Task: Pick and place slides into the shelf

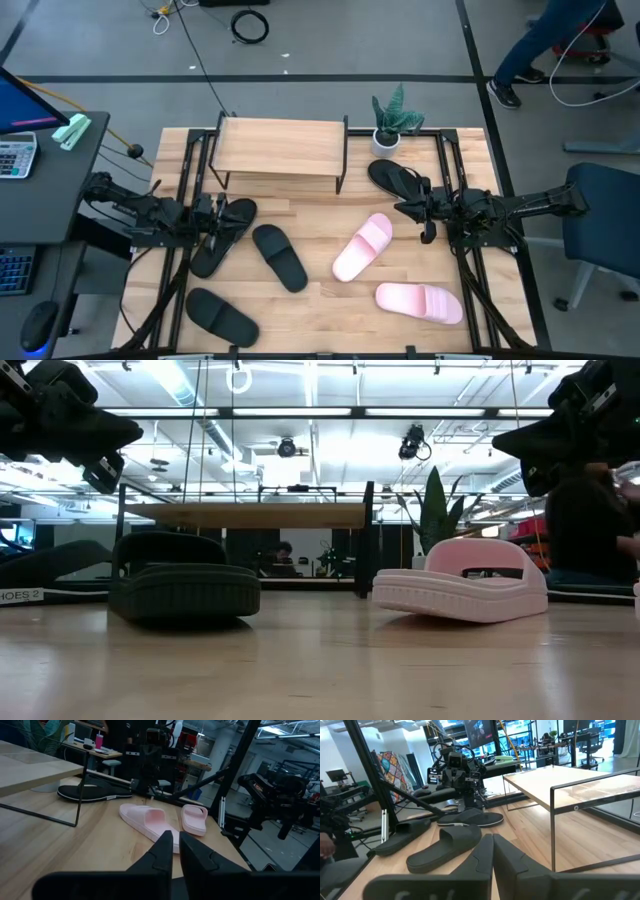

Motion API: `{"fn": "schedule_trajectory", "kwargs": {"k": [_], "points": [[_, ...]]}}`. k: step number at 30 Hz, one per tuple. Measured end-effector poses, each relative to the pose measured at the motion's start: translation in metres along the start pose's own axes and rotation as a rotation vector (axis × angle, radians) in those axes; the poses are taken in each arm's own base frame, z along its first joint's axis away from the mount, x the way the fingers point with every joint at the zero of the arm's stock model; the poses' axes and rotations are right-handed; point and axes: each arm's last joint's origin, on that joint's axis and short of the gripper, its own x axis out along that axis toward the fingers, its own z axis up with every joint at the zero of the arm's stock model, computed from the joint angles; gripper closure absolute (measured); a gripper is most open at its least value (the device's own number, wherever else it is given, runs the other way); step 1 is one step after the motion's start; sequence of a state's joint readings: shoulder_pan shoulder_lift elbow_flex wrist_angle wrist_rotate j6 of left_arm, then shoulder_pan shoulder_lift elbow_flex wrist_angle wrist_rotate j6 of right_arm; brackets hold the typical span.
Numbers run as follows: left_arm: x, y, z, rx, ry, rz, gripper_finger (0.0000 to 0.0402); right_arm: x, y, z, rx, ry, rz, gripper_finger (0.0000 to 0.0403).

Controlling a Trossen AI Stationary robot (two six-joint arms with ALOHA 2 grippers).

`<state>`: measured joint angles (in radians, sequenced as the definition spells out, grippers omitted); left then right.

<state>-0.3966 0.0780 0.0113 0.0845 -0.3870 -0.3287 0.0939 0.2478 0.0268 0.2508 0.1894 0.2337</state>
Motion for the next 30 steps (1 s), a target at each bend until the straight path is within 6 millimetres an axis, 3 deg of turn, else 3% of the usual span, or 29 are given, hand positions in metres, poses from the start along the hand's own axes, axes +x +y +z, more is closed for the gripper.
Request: {"fn": "schedule_trajectory", "kwargs": {"k": [30], "points": [[0.0000,0.0000,0.0000,0.000,0.000,0.000,0.0366,0.0000,0.0000,-0.0001,0.000,0.000,0.000,0.0389]]}}
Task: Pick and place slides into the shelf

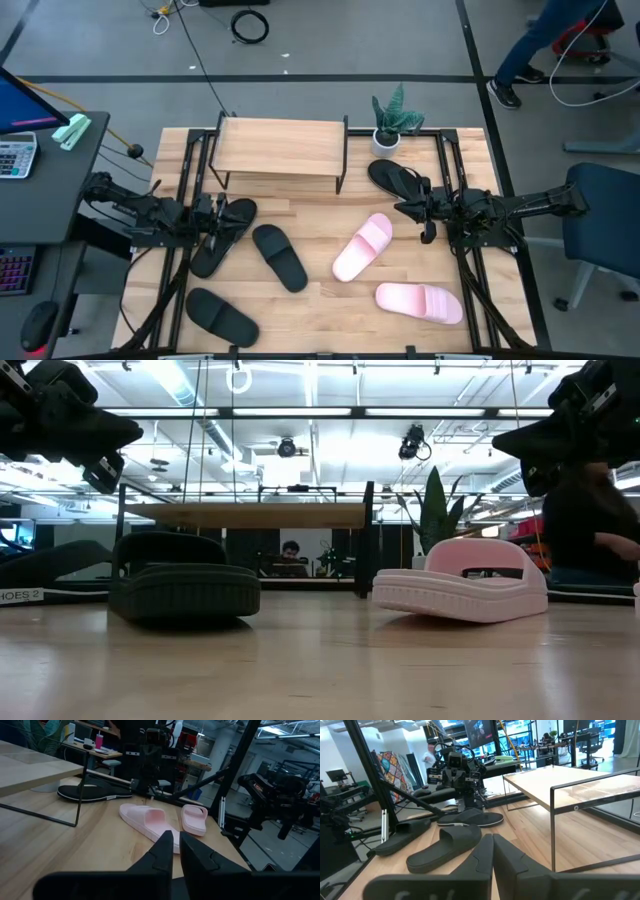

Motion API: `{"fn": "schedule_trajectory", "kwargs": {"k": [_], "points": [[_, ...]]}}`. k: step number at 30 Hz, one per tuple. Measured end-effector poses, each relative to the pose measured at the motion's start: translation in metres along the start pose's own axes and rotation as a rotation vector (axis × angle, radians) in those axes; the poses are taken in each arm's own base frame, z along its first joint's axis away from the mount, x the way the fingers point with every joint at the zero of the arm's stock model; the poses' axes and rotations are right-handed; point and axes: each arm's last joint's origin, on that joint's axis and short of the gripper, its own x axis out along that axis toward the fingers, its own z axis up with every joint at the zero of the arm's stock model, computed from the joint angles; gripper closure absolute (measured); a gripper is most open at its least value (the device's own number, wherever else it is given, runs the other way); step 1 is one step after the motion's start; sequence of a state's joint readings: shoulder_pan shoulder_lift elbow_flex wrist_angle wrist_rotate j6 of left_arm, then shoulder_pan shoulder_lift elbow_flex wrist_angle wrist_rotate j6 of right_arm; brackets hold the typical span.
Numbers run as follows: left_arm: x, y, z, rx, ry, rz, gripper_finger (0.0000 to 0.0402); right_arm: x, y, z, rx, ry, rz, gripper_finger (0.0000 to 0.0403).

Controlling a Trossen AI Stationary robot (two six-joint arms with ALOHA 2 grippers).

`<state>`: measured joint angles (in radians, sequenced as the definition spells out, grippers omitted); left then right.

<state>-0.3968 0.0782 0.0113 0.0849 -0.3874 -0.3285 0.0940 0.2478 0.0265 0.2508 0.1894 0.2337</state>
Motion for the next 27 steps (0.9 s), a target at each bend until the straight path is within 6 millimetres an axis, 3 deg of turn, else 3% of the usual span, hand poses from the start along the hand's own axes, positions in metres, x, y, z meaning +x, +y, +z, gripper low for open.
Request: {"fn": "schedule_trajectory", "kwargs": {"k": [10,18,23,27], "points": [[0.000,0.000,0.002,-0.007,-0.015,0.003,0.0376,0.000,0.000,0.000,0.000,0.000,0.000,0.0389],[0.000,0.000,0.003,-0.171,-0.031,-0.005,0.0369,0.000,0.000,0.000,-0.046,-0.001,-0.002,0.0389],[-0.002,-0.005,0.019,-0.258,-0.182,-0.074,0.0367,0.000,0.000,0.000,-0.091,-0.001,-0.001,0.0389],[-0.006,-0.010,0.040,-0.212,-0.275,-0.102,0.0371,0.000,0.001,0.005,-0.130,-0.052,0.007,0.0389]]}}
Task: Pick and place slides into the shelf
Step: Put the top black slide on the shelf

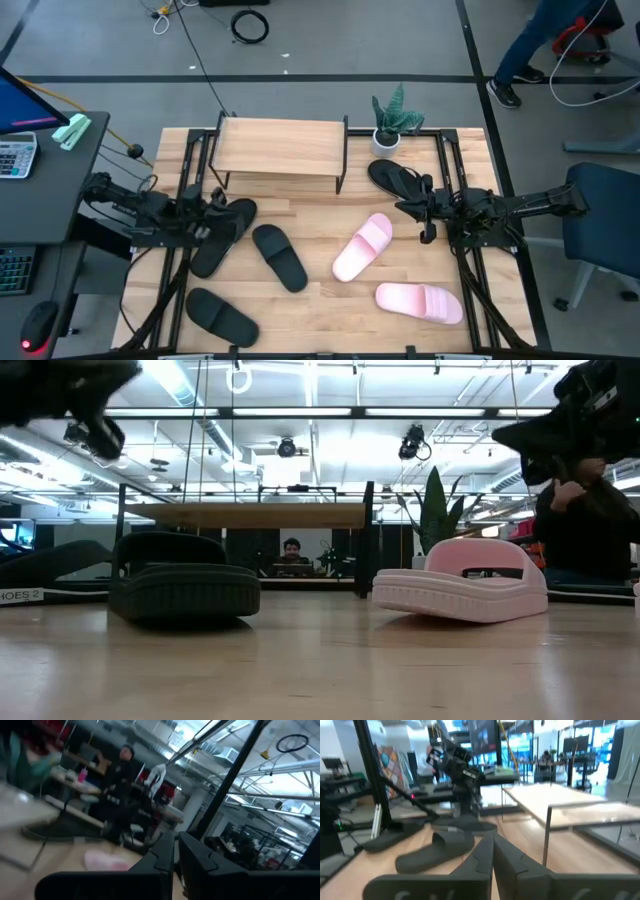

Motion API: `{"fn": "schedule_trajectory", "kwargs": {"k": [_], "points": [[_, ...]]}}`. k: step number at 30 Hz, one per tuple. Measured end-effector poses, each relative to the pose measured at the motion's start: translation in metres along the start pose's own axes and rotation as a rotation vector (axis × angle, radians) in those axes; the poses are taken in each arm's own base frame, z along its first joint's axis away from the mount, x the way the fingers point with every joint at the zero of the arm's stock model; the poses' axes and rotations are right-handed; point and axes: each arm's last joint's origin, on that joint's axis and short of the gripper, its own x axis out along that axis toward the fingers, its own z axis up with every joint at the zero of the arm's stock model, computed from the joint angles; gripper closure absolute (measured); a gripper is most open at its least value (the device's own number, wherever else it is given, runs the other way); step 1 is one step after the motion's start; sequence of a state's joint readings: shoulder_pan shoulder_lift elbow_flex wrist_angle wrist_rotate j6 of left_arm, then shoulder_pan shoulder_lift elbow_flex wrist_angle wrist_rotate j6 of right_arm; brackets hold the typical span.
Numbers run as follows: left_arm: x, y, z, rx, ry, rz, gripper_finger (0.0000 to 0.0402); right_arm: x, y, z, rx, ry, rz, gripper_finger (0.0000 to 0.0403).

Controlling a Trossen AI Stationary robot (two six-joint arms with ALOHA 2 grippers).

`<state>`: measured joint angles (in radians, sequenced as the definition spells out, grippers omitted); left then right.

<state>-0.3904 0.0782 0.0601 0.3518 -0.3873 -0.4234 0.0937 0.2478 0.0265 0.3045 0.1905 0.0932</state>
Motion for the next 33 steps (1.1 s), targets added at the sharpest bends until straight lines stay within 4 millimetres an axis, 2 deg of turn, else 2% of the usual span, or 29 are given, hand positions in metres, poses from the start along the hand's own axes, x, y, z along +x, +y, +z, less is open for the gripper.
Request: {"fn": "schedule_trajectory", "kwargs": {"k": [7,13,18,23,27,30,33], "points": [[0.011,-0.026,0.046,0.126,0.072,0.026,0.0367,0.000,0.001,0.007,0.036,-0.075,0.008,0.0389],[0.040,-0.051,0.069,0.236,0.233,0.069,0.0368,0.000,0.001,0.009,0.051,-0.089,0.010,0.0389],[0.077,-0.069,0.066,0.331,0.333,0.080,0.0372,0.000,0.001,0.010,0.101,-0.106,0.015,0.0381],[0.107,-0.083,0.053,0.341,0.426,0.094,0.0374,0.002,0.002,0.012,0.107,-0.094,0.029,0.0347],[0.121,-0.090,0.042,0.362,0.487,0.091,0.0373,0.011,0.011,0.037,0.069,-0.092,0.153,0.0313],[0.128,-0.095,0.036,0.367,0.509,0.083,0.0377,0.025,0.022,0.071,-0.043,-0.117,0.228,0.0293],[0.131,-0.097,0.029,0.337,0.534,0.090,0.0382,0.049,0.038,0.103,-0.124,-0.105,0.318,0.0280]]}}
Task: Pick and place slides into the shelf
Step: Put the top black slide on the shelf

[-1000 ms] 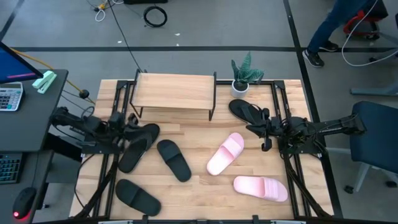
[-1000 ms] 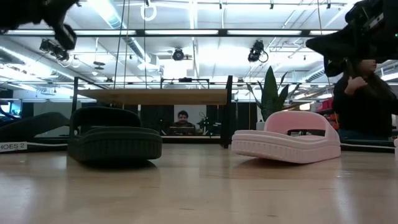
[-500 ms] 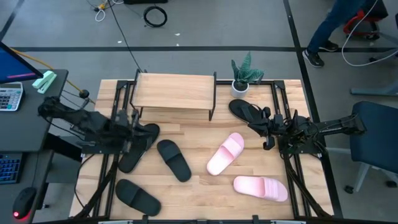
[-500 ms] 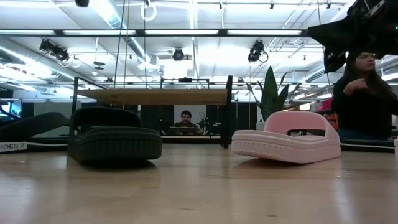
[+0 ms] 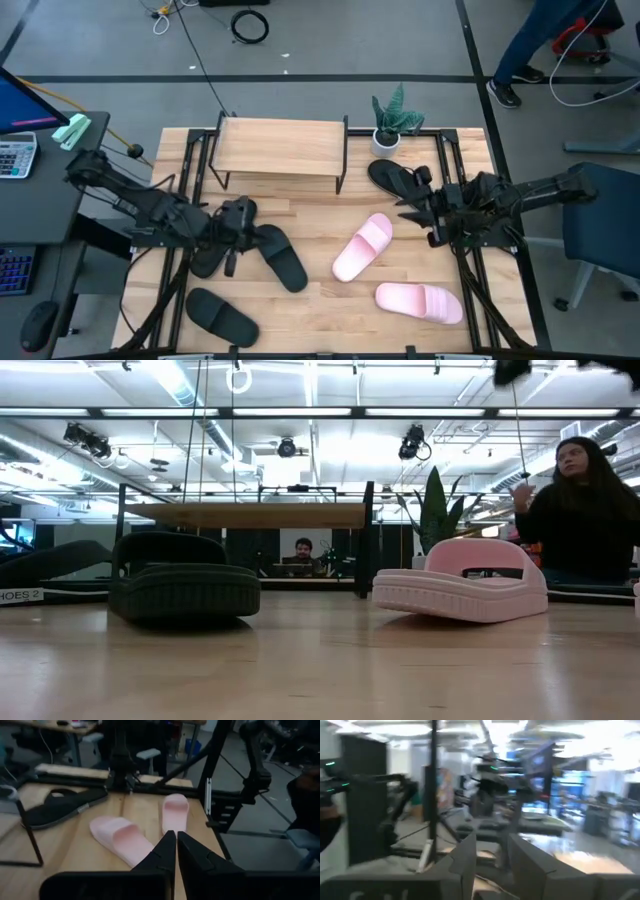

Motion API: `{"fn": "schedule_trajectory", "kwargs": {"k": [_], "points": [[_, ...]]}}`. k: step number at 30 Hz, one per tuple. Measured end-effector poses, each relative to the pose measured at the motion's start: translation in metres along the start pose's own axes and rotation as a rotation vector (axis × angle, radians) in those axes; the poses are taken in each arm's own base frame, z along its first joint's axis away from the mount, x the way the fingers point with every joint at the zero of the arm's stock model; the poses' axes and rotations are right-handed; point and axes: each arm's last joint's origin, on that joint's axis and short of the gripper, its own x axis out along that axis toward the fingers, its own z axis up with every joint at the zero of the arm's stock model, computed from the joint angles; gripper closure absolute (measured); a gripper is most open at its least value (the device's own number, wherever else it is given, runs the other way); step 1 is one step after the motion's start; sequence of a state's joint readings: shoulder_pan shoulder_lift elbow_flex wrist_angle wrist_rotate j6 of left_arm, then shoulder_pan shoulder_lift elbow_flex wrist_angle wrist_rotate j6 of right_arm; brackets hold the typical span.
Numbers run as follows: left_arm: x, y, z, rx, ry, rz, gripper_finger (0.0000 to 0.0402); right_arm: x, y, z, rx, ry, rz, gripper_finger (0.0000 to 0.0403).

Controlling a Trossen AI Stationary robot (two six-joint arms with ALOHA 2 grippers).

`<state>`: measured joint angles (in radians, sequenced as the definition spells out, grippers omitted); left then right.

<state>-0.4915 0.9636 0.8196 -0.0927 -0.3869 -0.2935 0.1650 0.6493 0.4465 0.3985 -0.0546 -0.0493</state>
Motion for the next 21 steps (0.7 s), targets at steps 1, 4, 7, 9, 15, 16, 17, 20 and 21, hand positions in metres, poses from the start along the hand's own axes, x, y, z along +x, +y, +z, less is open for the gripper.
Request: {"fn": "schedule_trajectory", "kwargs": {"k": [1,4,7,9,15,16,17,20,21], "points": [[0.002,-0.001,-0.002,-0.012,0.009,0.000,0.0384,0.013,0.002,0.004,-0.013,0.041,0.033,0.0277],[0.005,-0.001,-0.004,-0.025,0.024,0.005,0.0387,0.056,0.009,-0.001,-0.044,0.221,0.099,0.0272],[0.005,-0.001,-0.003,-0.028,0.020,0.006,0.0388,0.102,0.017,-0.030,-0.119,0.392,0.152,0.0271],[0.002,-0.001,-0.002,-0.031,0.013,0.003,0.0388,0.131,0.021,-0.049,-0.173,0.461,0.182,0.0271],[-0.007,-0.002,0.004,-0.038,-0.030,-0.026,0.0390,0.205,0.026,-0.105,-0.241,0.602,0.213,0.0271],[-0.009,-0.002,0.006,-0.022,-0.039,-0.029,0.0389,0.215,0.025,-0.115,-0.267,0.629,0.211,0.0271],[-0.012,-0.001,0.007,0.001,-0.047,-0.031,0.0388,0.225,0.025,-0.122,-0.298,0.651,0.207,0.0271],[-0.018,0.000,0.010,0.038,-0.070,-0.041,0.0385,0.249,0.022,-0.143,-0.402,0.743,0.156,0.0271],[-0.020,0.000,0.011,0.040,-0.077,-0.043,0.0384,0.256,0.020,-0.149,-0.434,0.768,0.134,0.0271]]}}
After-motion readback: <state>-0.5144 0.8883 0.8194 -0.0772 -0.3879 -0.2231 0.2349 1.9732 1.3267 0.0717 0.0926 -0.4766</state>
